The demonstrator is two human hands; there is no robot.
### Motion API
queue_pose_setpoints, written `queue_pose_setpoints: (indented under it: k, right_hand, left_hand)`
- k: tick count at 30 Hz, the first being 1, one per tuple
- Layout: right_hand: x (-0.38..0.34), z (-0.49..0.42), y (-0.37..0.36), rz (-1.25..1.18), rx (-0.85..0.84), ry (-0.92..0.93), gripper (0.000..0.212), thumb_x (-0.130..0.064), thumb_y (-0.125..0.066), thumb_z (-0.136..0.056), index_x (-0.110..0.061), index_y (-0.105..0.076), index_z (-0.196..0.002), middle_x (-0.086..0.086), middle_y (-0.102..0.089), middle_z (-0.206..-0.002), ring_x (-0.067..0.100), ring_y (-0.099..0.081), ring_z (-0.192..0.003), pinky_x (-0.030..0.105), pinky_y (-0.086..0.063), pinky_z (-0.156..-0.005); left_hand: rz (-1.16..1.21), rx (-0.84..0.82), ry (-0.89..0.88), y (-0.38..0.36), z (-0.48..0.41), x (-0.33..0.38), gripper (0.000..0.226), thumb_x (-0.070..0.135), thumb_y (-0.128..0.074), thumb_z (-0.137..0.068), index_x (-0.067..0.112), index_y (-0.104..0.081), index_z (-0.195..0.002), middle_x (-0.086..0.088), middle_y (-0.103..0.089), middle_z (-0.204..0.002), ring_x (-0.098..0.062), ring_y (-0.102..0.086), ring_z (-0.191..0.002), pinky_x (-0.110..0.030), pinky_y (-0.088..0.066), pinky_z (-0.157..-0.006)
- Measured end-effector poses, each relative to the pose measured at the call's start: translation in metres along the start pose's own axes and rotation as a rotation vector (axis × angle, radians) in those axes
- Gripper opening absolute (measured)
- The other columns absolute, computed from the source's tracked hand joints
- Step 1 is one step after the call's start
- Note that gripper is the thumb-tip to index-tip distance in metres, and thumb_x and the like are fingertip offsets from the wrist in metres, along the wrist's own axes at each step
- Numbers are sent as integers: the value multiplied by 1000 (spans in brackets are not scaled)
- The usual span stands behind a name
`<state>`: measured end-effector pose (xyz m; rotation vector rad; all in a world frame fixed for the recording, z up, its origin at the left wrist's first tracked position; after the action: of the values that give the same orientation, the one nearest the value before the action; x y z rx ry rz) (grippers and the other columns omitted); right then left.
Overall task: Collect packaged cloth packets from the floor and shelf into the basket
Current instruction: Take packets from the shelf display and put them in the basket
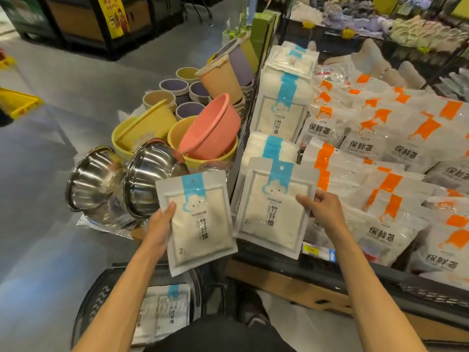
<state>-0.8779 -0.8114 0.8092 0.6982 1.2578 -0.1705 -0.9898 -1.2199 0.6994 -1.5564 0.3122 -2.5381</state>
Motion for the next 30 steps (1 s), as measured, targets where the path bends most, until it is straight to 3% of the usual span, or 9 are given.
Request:
queue_pose_setpoints:
  k: [4, 9, 12, 14, 16, 20, 23, 26, 30]
  right_hand:
    - [-13, -31, 5, -25, 65, 35, 7, -21, -80, -83, -20, -74, -86, 8, -76, -85, 25, -72, -78, 48, -59, -74]
    - [4, -55, -13, 35, 108, 43, 25, -29, -84, -76, -8, -74, -83, 20, -72, -82, 32, -70, -73, 54, -56, -69]
    - [32, -55, -31, 31, 142, 35, 47, -45, -82, -69, -1, -70, -82, 21, -70, -78, 37, -68, -69, 52, -56, -65]
    - [49, -54, -41, 32, 158, 34, 57, -49, -81, -69, 4, -65, -77, 19, -62, -65, 28, -53, -54, 39, -43, -52]
    - [62, -49, -50, 18, 166, 6, 52, -39, -82, -75, 7, -58, -70, 11, -48, -56, 17, -37, -54, 33, -29, -54]
    - [79, -43, -60, -4, 210, -44, 49, -27, -82, -80, 1, -48, -59, 8, -37, -55, 15, -30, -55, 31, -24, -55]
    - [94, -43, -65, -36, 279, -101, 40, -23, -83, -78, 8, -60, -67, 23, -50, -58, 14, -38, -57, 31, -32, -57]
    - [102, -43, -74, -45, 296, -151, 42, -23, -82, -80, 14, -63, -73, 14, -50, -58, 16, -39, -57, 31, -33, -56]
    - [101, -47, -83, 7, 273, -196, 33, -28, -79, -83, 2, -69, -73, 13, -61, -65, 20, -50, -62, 36, -40, -58]
  left_hand:
    - [54, 41, -11, -6, -9, 16, 16, 24, -53, -104, 16, -66, -111, -4, -78, -99, -17, -75, -89, -35, -59, -71]
    - [46, 38, -44, -22, -17, 30, 22, 28, -54, -104, 14, -66, -117, -7, -76, -108, -25, -72, -102, -46, -56, -90]
    - [78, 50, -36, -24, -20, 28, 24, 28, -54, -104, 14, -65, -119, -8, -75, -112, -28, -70, -107, -48, -55, -94]
    - [100, 60, -22, -22, -21, 23, 23, 29, -54, -104, 15, -65, -118, -9, -75, -113, -29, -70, -109, -50, -54, -96]
    - [117, 71, -13, -18, -21, 19, 23, 29, -54, -103, 16, -65, -118, -8, -75, -113, -28, -70, -107, -50, -54, -96]
    - [136, 86, -14, -16, -18, 20, 23, 27, -54, -104, 14, -65, -119, -8, -75, -112, -23, -73, -98, -45, -56, -88]
    - [125, 93, -29, -18, -16, 24, 27, 26, -53, -104, 12, -63, -124, -7, -76, -111, -22, -73, -99, -41, -58, -84]
    - [131, 104, -24, -18, -15, 26, 26, 25, -53, -104, 11, -63, -123, -7, -76, -110, -21, -74, -97, -38, -59, -78]
    - [131, 103, -33, -15, -14, 27, 25, 26, -52, -104, 12, -63, -122, -8, -76, -111, -21, -74, -98, -37, -60, -75]
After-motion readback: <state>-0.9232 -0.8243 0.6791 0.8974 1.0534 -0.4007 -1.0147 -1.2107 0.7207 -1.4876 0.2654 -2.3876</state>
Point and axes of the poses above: each hand's wrist, its own z-axis away from the middle knuckle, its own y-axis out of the back of the hand, x = y × z, the point moved 9 cm from there along -z, towards the middle knuckle
